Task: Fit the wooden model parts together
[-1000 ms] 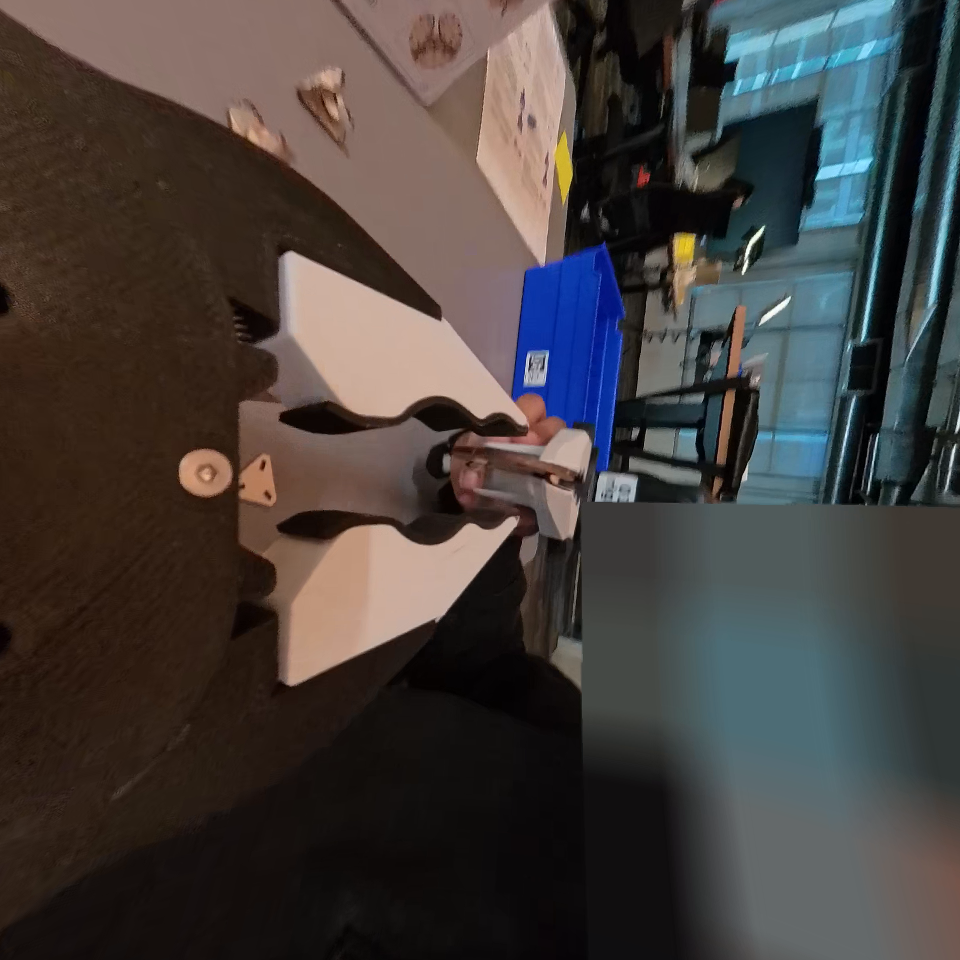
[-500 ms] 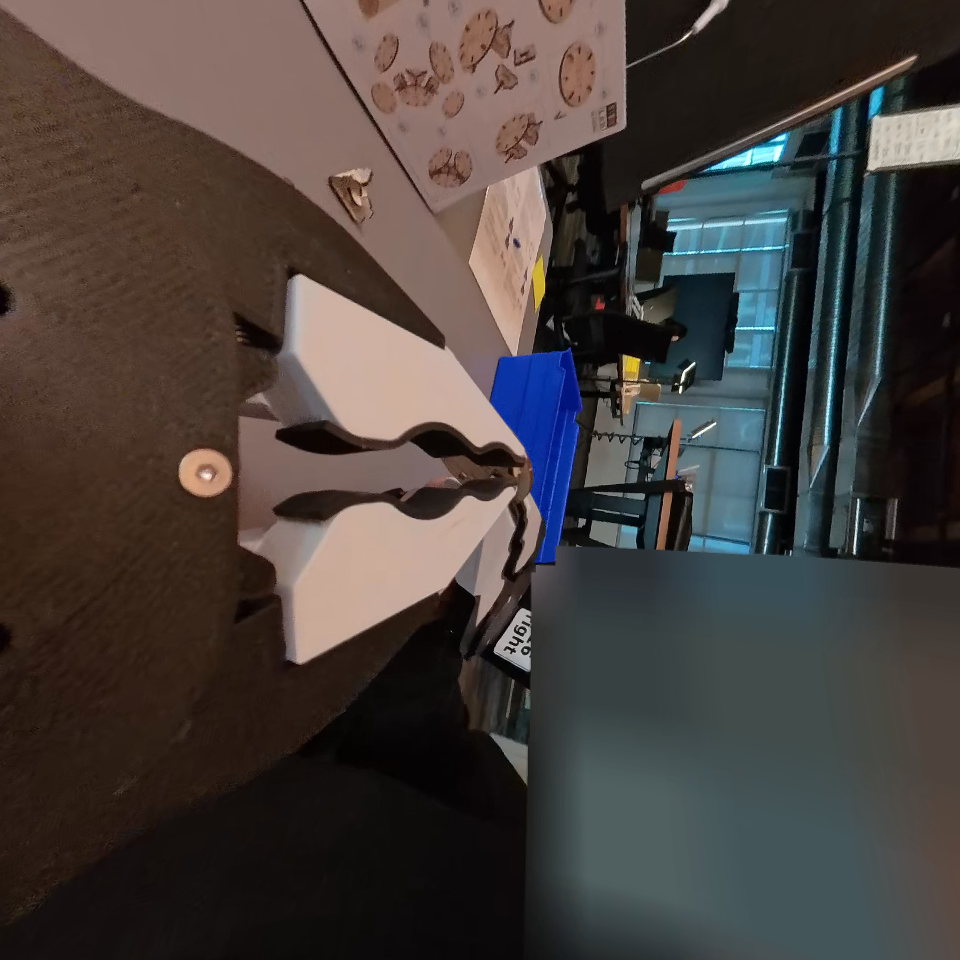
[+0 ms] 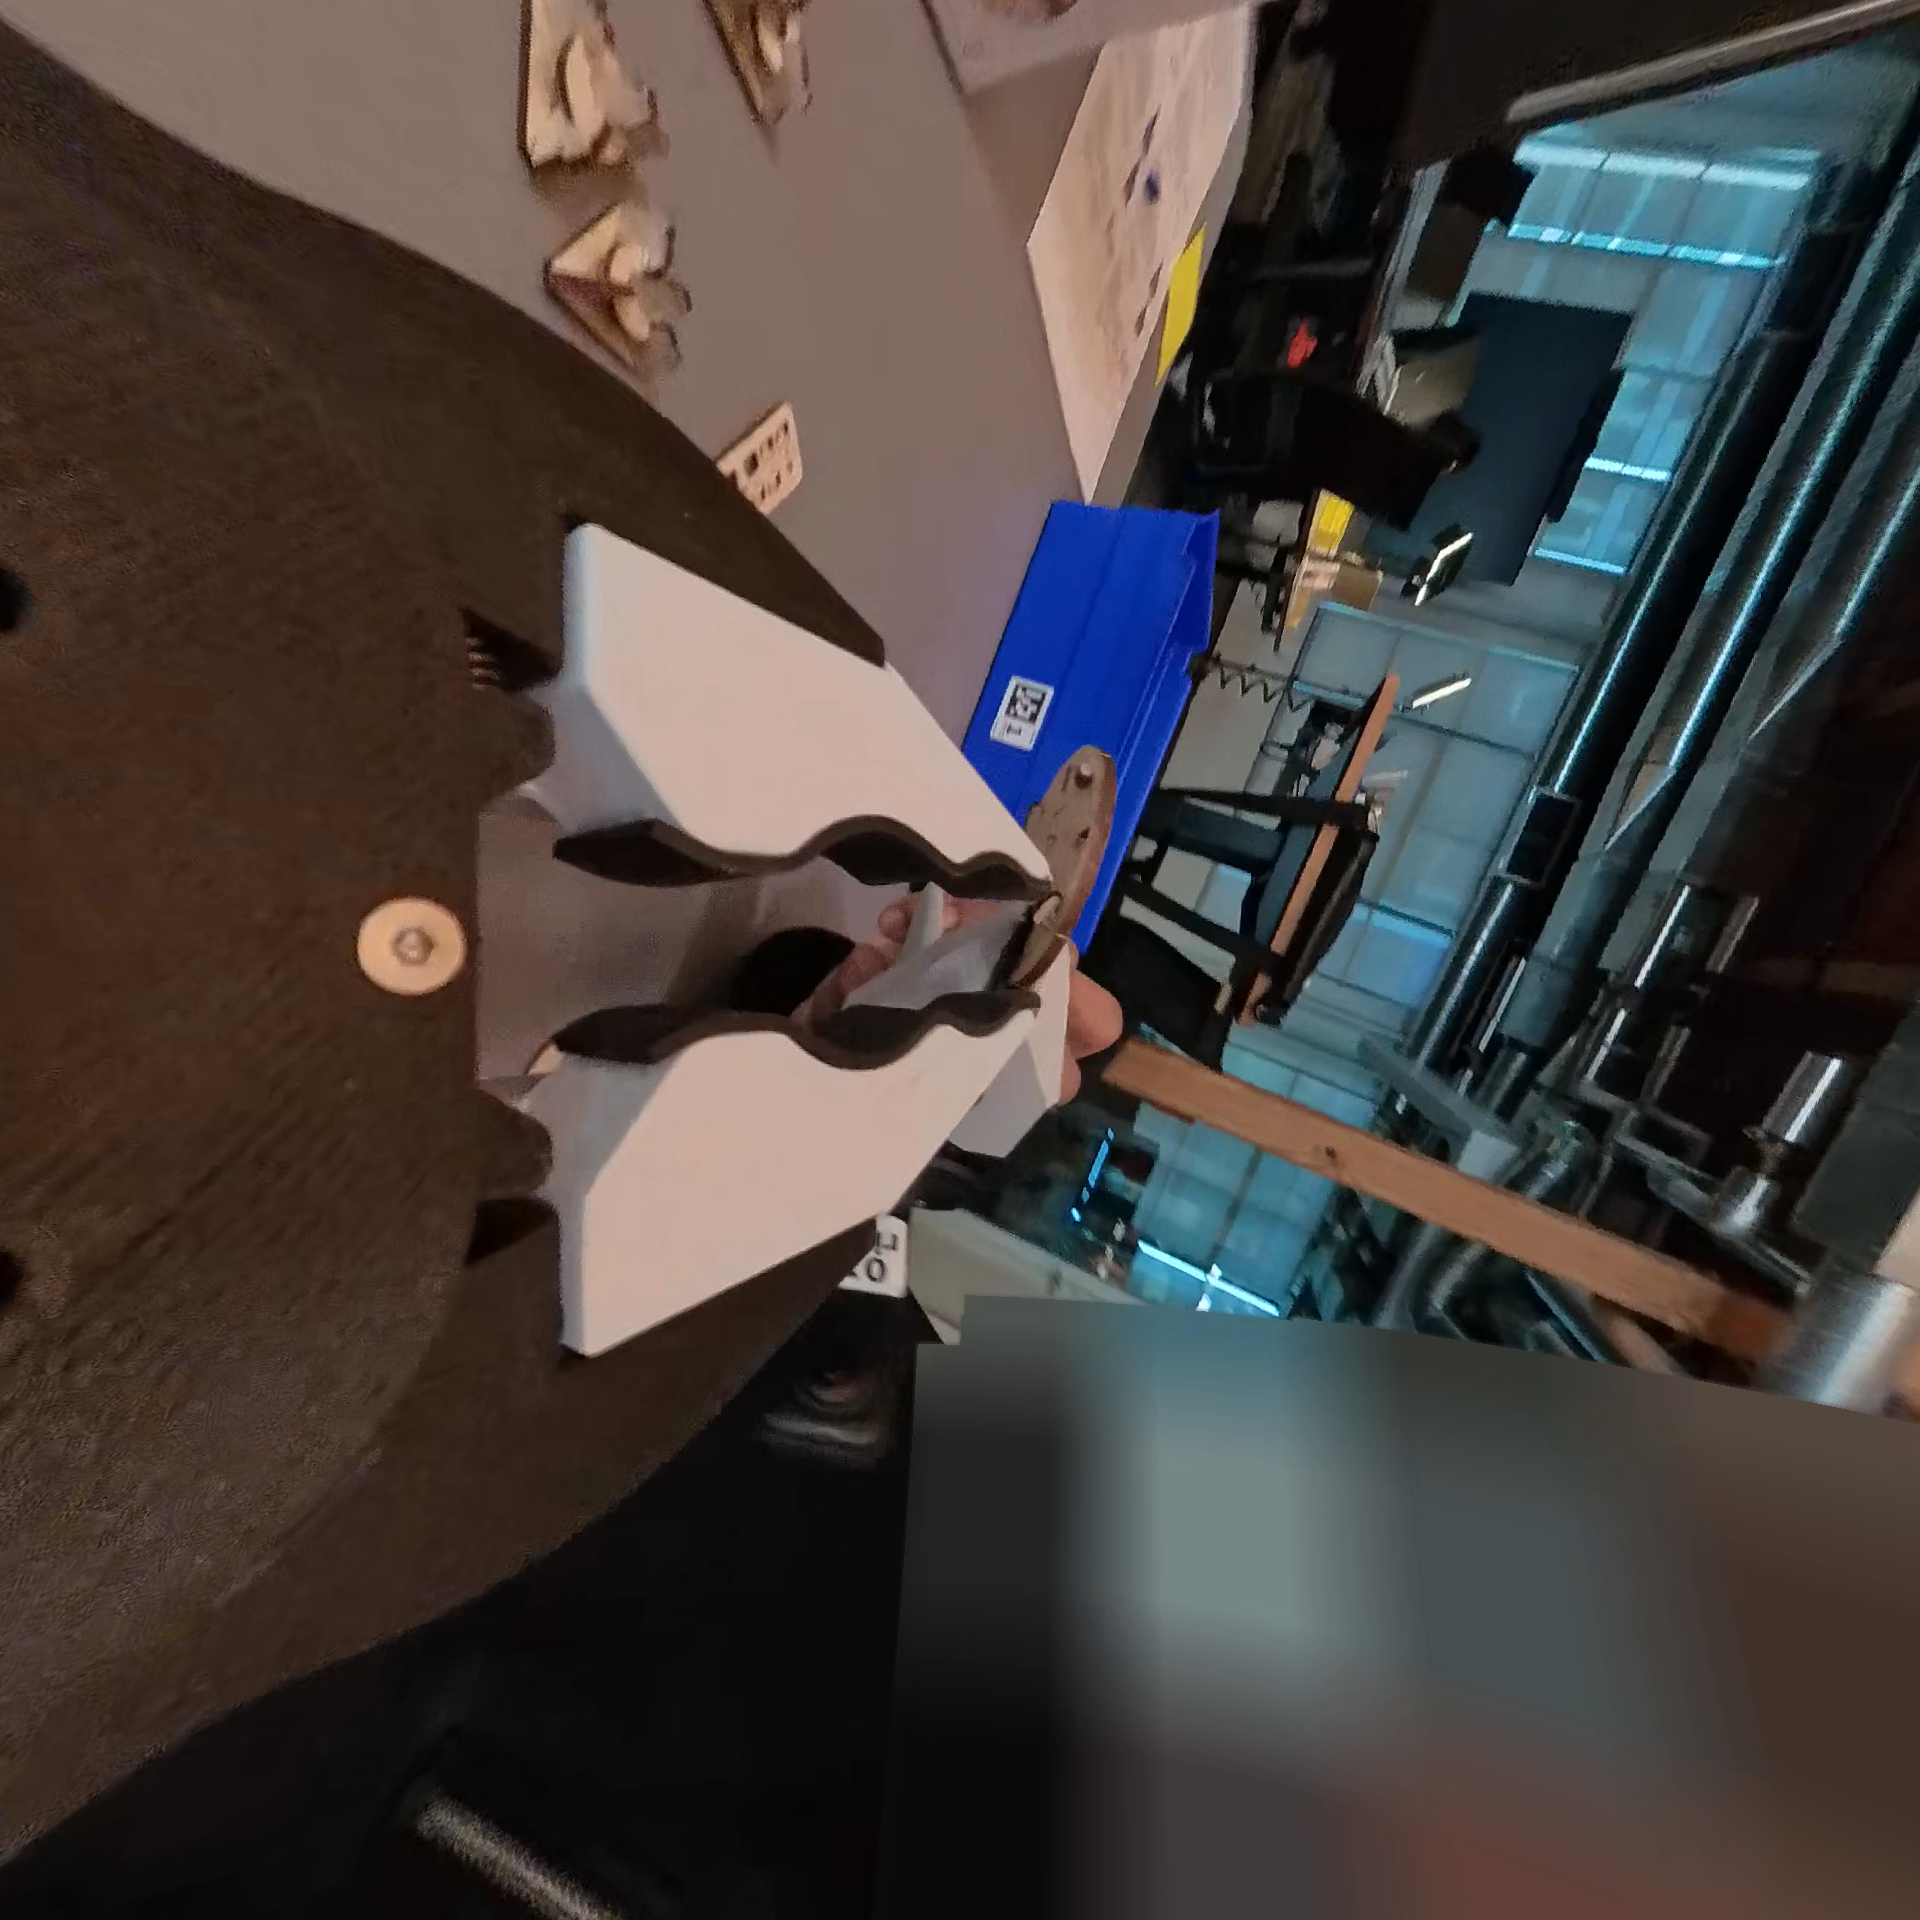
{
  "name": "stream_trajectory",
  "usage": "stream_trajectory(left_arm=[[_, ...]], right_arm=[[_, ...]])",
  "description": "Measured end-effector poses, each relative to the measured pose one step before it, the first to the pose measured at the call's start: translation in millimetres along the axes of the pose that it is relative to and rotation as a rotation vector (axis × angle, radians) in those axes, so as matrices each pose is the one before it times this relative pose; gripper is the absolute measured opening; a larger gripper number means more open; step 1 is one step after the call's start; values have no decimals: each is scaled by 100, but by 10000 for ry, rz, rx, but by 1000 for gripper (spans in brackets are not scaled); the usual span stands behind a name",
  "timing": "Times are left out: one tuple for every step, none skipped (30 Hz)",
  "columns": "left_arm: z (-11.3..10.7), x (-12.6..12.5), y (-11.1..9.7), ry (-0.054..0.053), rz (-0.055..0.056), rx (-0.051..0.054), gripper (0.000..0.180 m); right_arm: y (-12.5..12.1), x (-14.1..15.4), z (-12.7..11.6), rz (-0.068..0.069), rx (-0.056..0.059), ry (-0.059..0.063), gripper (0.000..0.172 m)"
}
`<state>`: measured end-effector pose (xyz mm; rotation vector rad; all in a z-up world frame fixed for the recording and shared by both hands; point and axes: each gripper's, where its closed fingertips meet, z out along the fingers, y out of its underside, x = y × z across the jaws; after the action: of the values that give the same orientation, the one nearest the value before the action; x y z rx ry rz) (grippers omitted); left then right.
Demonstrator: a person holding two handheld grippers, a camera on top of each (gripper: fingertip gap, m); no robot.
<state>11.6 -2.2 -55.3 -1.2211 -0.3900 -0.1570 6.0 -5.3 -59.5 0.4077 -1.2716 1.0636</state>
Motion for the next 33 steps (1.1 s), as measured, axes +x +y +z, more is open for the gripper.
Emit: stream_trajectory(left_arm=[[-31, -104, -30, 171, -471, 116, 16], [-53, -25, -140, 211, -484, 173, 18], [-64, -31, -152, 196, -475, 190, 19], [-58, -159, -78, 106, -461, 150, 20], [-56, -256, -3, 31, -424, 100, 20], [-28, -293, 74, -5, -391, 52, 20], [-1, -280, 116, -3, -359, 17, 20], [22, -254, 134, -8, -314, 4, 20], [47, -200, 176, 3, -280, -27, 20], [73, -274, 209, -59, -270, -47, 18], [64, -443, 212, -191, -246, -53, 12], [36, -275, 118, -99, -181, -10, 8], [-19, -168, -75, -20, -227, 81, 7], [-29, -166, -13, -26, -197, 16, 7], [-32, -123, -7, -21, -115, 6, 7], [-21, -46, 3, -12, -47, -4, 7], [-15, -22, -15, -23, 1, -8, 6], [-20, -10, -19, -60, 86, -17, 5], [-26, -122, 21, -144, 154, -51, 4], [-62, -113, -20, -156, 205, -45, 3], [-105, -76, -120, -130, 209, 11, 4], [-175, -54, -281, -120, 195, 91, 4], [-240, -114, -344, -153, 179, 104, 4], [-251, -179, -317, -179, 168, 55, 4], [-223, -229, -252, -203, 165, 0, 4], [-180, -396, -71, -357, 259, -122, 4], [-104, -499, 136, -553, 554, -267, 3], [44, -407, 337, -621, 840, -448, 4], [173, -216, 483, -584, 1023, -590, 5], [219, -122, 565, -606, 1180, -648, 4], [250, 6, 535, -562, 1226, -602, 4], [282, 287, 504, -370, 1167, -525, 4], [342, 788, 395, 2, 1048, -409, 4]], right_arm=[[43, -130, 3, -554, -79, 1, 0], [22, -139, 6, -504, -76, 7, 0], [65, -124, 21, -499, -99, 27, 0], [85, -198, 51, -528, -129, 5, 0], [113, -210, 63, -545, -146, 17, 0], [111, -202, 68, -521, -145, 24, 0], [72, -233, 91, -432, -134, -13, 0], [1, -246, 71, -331, -85, -38, 0], [-70, -264, 51, -269, -34, -65, 0], [-74, -261, 43, -227, -38, -60, 0], [-74, -180, 37, -213, -42, -22, 0], [-5, -146, 36, -190, -67, -10, 0], [79, -135, 69, -119, -78, -13, 0], [66, -143, 52, -18, -41, -40, 0], [30, -113, 38, 41, -8, -41, 0], [0, -48, 13, 25, 0, -19, 0], [9, -62, 22, -4, -11, -11, 0], [27, -156, 33, -5, -19, -44, 3], [57, -226, 38, 21, -20, -40, 5], [13, -191, 10, 126, 21, -40, 6], [-5, -124, -43, 440, 41, -64, 7], [-22, -46, -50, 854, 67, -124, 8], [6, -40, -30, 1114, 96, -244, 13], [56, 215, -25, 1199, 107, -182, 17], [53, 516, -57, 1153, 157, -64, 22], [-17, 555, -122, 1015, 222, -62, 25], [51, 695, -144, 888, 188, 57, 26], [135, 637, -126, 795, 113, 31, 28], [162, 368, -90, 739, 61, -124, 31], [205, 156, -49, 637, 10, -204, 36], [244, -59, -17, 480, -40, -272, 42], [283, -240, 9, 356, -78, -323, 47], [221, -316, -17, 254, -55, -323, 50]])
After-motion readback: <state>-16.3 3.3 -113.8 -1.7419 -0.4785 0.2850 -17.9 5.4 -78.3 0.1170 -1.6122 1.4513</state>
